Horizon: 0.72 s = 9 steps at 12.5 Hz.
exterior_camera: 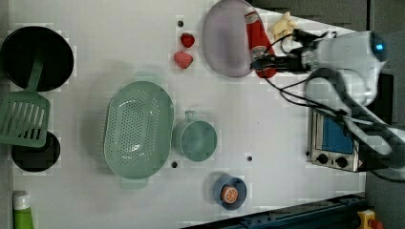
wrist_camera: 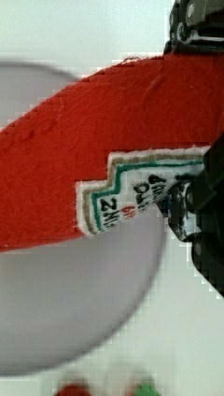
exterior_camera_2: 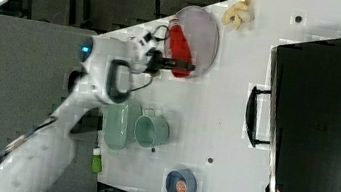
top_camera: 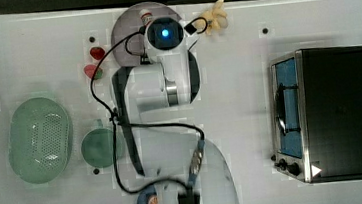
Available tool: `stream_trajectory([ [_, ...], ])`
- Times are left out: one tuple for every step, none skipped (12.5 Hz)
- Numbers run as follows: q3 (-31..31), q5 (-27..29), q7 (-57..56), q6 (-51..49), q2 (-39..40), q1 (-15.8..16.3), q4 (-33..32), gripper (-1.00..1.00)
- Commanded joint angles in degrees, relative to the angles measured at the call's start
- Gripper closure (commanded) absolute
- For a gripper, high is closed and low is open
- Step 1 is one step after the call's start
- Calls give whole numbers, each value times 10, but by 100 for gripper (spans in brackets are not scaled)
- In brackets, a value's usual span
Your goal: Pick ketchup from plate and place it on table.
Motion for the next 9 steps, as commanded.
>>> stream_trajectory([
  [4, 12, 12, -72, -135, -14, 10, -30],
  [2, 12, 15, -98, -165, -20, -7, -30],
  [-1, 17, 19, -112, -195, -25, -30, -30],
  [-5, 24, 20, -113, -224, -30, -57, -30],
  [-10, 29, 20, -113, -252, -33, -89, -30],
  [-15, 33, 20, -112, -278, -36, -125, -30],
  [-21, 34, 23, -111, -303, -37, -162, -30],
  [-28, 34, 31, -106, -324, -38, -197, -30],
  [-34, 34, 45, -104, -341, -38, -230, -30],
])
